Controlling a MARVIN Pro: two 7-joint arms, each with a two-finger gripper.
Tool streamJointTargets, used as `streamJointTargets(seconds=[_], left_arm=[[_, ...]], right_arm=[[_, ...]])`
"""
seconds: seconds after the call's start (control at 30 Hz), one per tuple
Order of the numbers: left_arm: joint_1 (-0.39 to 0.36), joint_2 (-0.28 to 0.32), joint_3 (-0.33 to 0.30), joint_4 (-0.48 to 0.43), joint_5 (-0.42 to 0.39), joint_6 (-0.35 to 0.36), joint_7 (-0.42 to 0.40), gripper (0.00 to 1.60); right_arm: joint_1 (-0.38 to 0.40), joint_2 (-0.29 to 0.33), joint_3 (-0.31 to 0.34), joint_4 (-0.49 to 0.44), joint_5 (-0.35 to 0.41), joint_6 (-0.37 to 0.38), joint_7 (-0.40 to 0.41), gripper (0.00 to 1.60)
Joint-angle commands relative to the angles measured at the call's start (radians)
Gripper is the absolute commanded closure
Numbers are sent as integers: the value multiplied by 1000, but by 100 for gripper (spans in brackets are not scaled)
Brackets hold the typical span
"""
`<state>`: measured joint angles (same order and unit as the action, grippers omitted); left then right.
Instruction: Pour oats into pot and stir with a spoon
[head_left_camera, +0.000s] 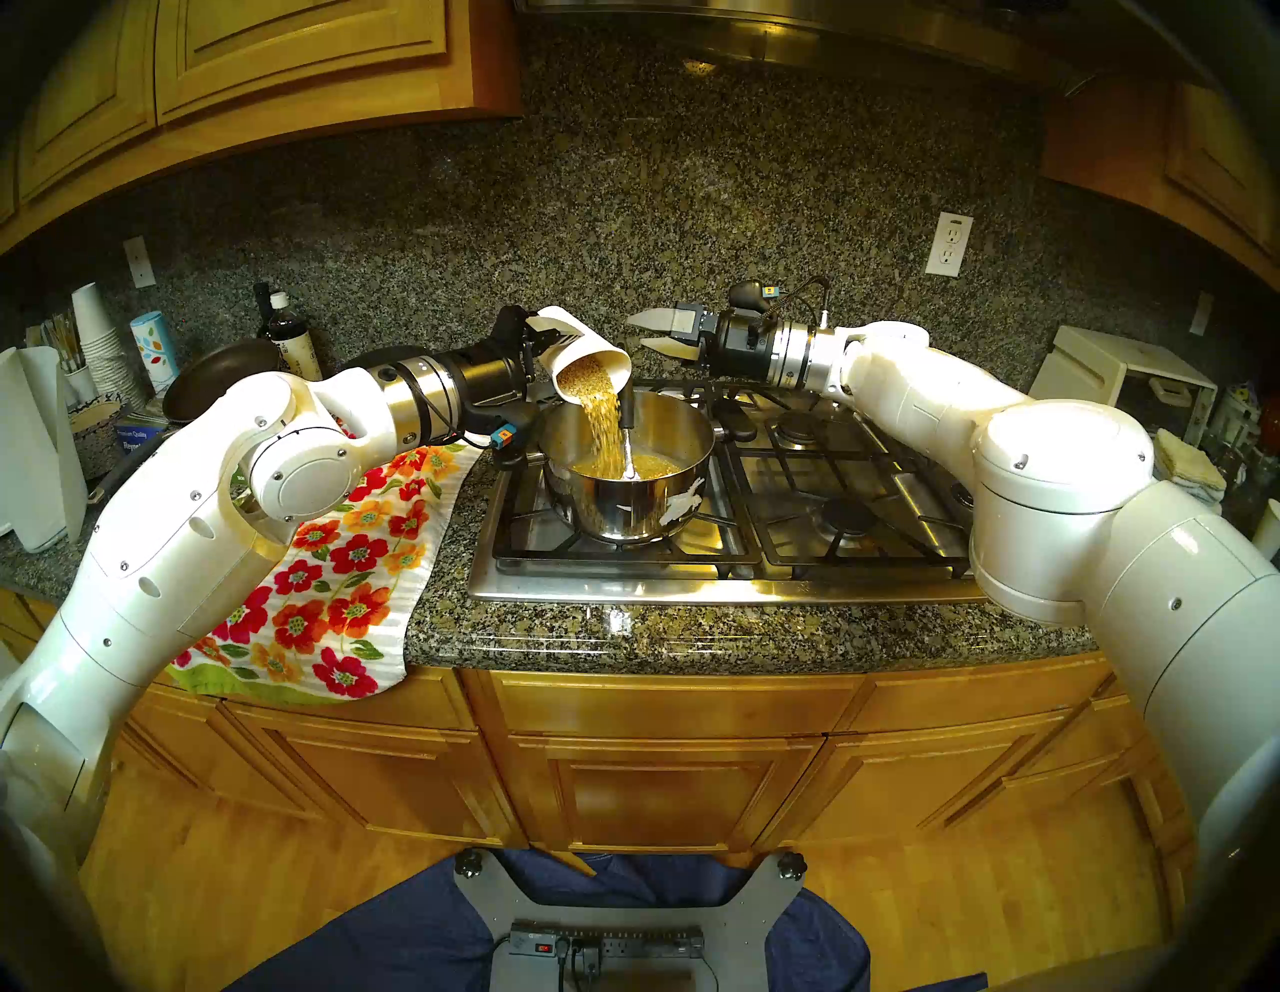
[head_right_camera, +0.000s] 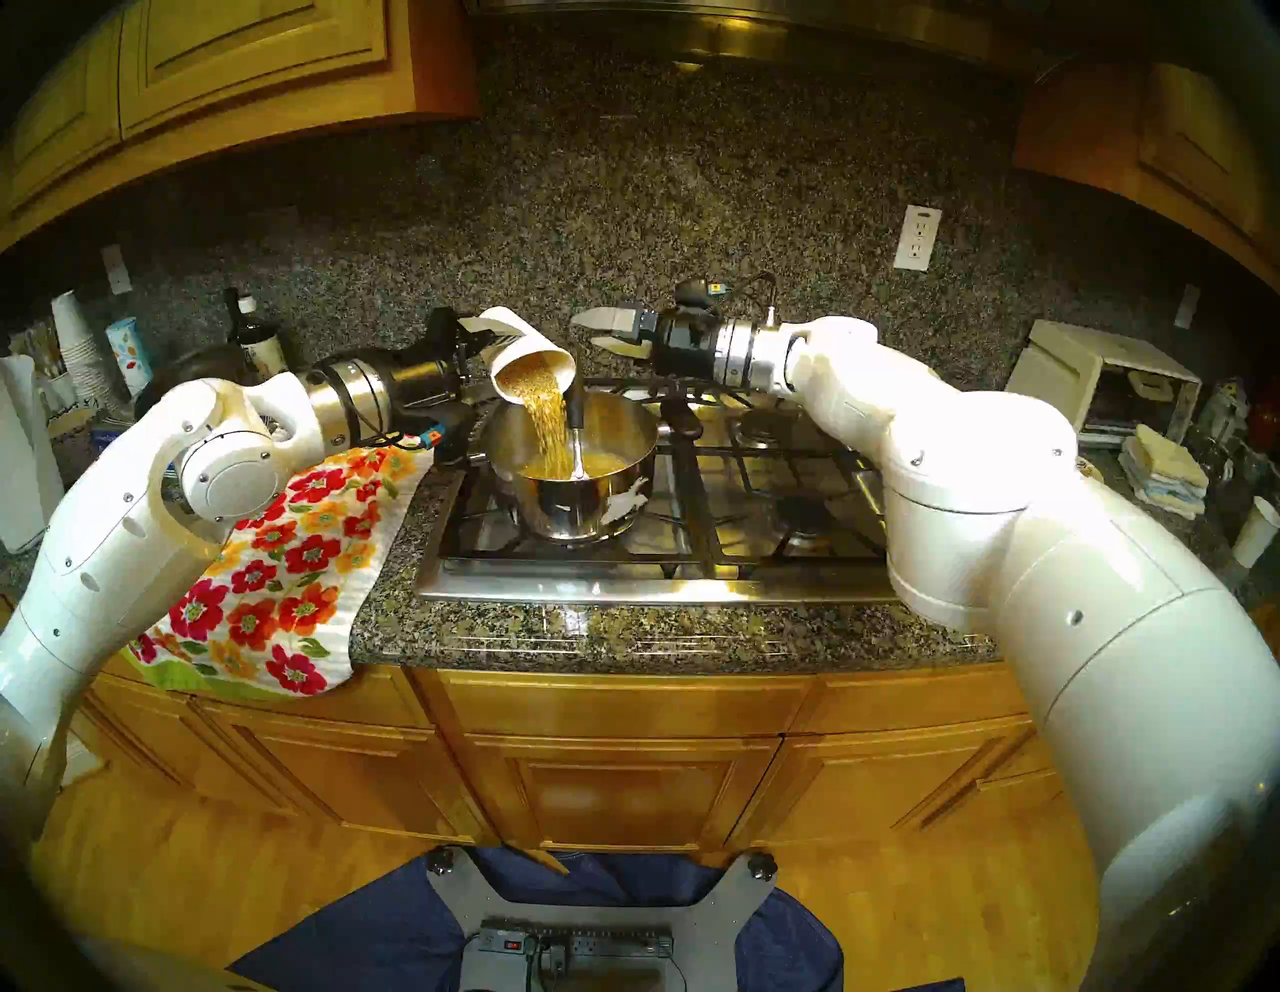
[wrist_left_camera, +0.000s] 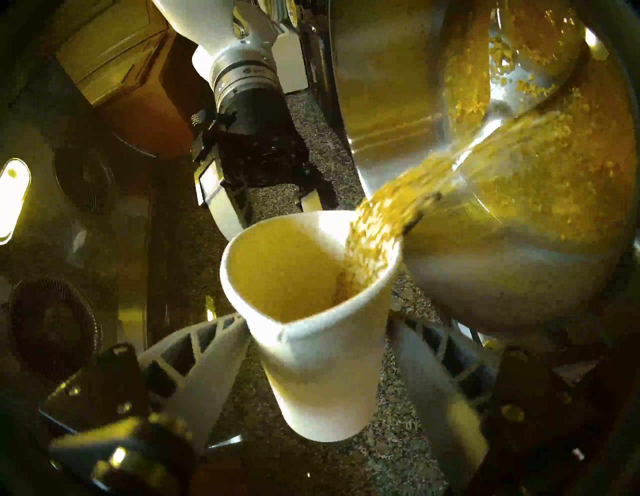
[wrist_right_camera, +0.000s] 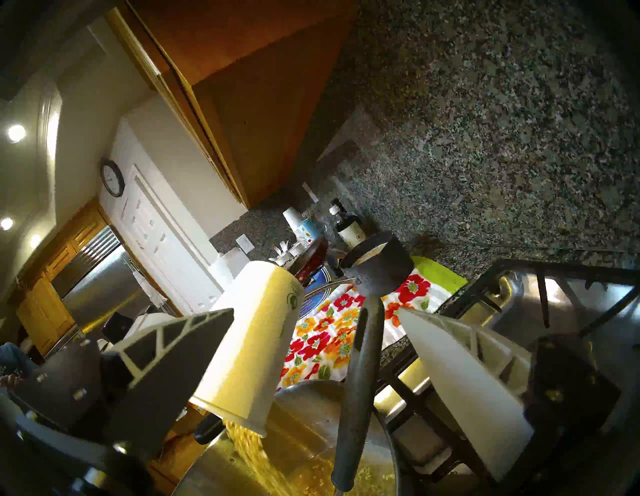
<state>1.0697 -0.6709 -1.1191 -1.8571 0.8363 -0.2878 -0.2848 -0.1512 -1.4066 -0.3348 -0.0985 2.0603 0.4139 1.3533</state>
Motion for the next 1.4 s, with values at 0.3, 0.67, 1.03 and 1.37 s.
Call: streamJointTargets(seconds=[0.3,0.67,1.03,1.37], left_arm=[[32,5,11,-31,221,31,174,54],[48,-4,52,12,468,85,342,54],[80,-32,26,20,391,96,338,52],[86,-38,-67,-21,134,90,175,50]], right_arm=[[41,1,11,-1,8,0,3,0],[41,1,11,-1,8,0,3,0],[41,1,11,-1,8,0,3,0],[40,1,10,-1,8,-1,3,0]])
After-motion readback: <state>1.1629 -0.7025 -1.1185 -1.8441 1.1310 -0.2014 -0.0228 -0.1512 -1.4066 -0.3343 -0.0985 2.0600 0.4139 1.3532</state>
